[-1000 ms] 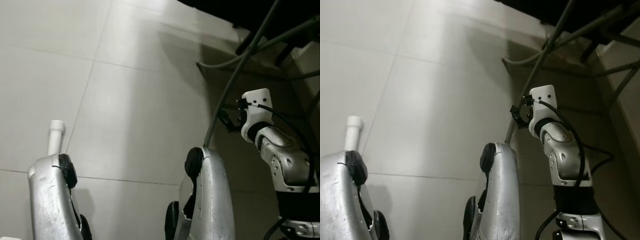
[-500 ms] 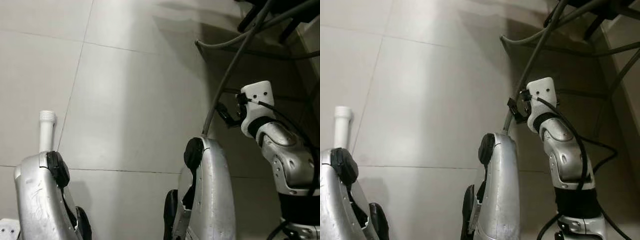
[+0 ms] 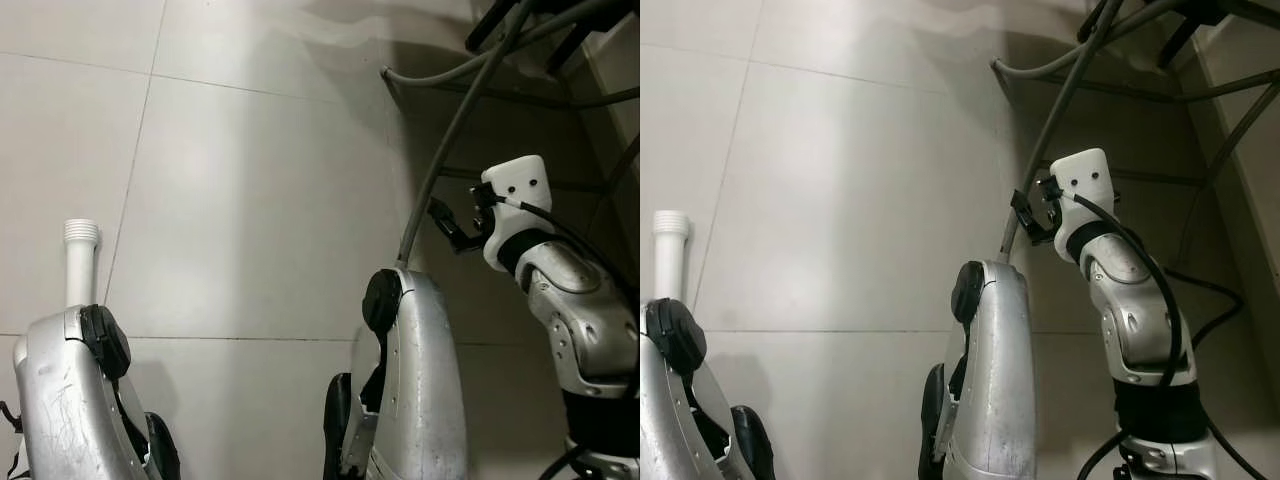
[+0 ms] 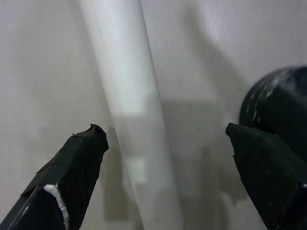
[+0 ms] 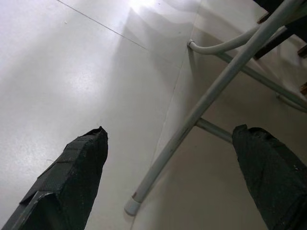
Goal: Building children table
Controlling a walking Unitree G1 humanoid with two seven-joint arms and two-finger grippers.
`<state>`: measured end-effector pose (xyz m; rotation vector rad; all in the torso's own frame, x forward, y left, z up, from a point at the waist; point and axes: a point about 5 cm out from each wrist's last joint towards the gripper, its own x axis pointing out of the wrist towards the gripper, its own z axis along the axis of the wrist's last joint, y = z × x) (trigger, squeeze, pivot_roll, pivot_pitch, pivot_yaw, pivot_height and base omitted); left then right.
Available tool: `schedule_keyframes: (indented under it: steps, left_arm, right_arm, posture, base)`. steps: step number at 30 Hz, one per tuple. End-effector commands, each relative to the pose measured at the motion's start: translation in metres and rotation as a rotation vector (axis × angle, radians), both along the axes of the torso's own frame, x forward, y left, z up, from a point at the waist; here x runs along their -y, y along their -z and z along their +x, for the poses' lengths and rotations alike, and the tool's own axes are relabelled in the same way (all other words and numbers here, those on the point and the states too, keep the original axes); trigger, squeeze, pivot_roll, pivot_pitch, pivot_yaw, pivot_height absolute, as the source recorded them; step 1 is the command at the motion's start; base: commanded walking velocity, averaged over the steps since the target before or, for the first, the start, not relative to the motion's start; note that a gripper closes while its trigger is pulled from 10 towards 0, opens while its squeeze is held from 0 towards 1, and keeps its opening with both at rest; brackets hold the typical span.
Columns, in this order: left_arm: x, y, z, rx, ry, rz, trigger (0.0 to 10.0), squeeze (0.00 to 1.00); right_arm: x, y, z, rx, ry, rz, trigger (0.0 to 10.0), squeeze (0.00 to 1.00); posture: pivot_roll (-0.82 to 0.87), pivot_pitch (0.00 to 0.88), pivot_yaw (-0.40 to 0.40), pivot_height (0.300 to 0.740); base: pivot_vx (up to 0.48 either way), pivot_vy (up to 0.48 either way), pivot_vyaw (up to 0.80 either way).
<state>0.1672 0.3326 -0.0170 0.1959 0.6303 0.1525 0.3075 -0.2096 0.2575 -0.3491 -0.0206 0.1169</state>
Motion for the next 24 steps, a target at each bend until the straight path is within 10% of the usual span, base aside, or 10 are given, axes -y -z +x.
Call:
schedule_keyframes:
  steps: [1,24]
  left_arm:
    - [0.000,0.014,-0.020,-0.092,-0.008,-0.001,10.0,0.00]
    - [0.011,0.032,-0.018,-0.197,-0.071,-0.007,10.0,0.00]
  right_arm:
    - [0.006,0.006,-0.005,-0.033,0.015,-0.009,10.0,0.00]
    - [0.005,0.002,-0.010,-0.053,-0.002,-0.020,10.0,0.00]
  posture:
    - [-0.42,0.510,-0.260,0.300]
    - [-0.48,0.530,-0.287,0.300]
  base:
    - [0.000,0.000,0.00]
    - [0.000,0.000,0.00]
